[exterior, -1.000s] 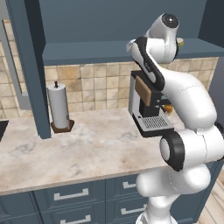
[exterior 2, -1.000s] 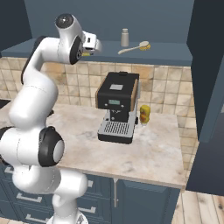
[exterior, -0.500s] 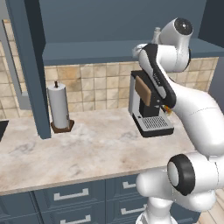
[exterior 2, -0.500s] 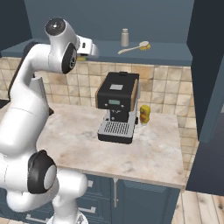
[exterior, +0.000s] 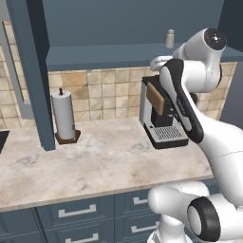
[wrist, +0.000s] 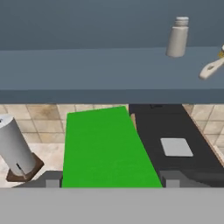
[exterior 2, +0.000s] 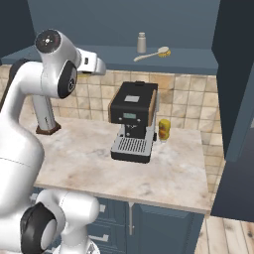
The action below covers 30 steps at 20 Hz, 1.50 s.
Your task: Pick the sponge and dish brush from the cabinet and place them on the counter.
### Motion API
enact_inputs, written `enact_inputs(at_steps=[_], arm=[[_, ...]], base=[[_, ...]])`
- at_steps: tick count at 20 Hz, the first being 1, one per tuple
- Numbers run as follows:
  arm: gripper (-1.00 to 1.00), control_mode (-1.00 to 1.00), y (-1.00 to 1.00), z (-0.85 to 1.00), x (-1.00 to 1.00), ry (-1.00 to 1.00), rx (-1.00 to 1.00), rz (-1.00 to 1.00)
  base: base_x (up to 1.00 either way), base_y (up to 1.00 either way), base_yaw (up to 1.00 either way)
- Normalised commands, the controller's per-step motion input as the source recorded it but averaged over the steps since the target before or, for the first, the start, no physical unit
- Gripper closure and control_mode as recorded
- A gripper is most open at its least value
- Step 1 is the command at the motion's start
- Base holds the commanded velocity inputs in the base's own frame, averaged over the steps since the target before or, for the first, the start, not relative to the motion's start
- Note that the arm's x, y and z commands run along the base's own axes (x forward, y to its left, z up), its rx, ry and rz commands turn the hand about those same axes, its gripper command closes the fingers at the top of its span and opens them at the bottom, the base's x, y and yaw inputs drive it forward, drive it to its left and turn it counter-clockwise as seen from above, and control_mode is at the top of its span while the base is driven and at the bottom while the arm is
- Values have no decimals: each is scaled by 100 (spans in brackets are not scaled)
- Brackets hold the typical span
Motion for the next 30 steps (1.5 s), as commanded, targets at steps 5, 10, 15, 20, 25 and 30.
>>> enact_inputs(at_steps=[5, 10, 15, 20, 25, 30], arm=[[100, -100, 0, 4, -65, 0, 0, 0], [100, -100, 0, 1, -66, 1, 0, 0], [100, -100, 0, 0, -67, 2, 0, 0], [100, -100, 0, 0, -66, 4, 0, 0], [100, -100, 0, -5, -61, 6, -1, 0], [100, -100, 9, -29, -45, 6, -1, 2]], base=[[0, 0, 0], [0, 0, 0], [0, 0, 0], [0, 0, 0], [0, 0, 0], [0, 0, 0]])
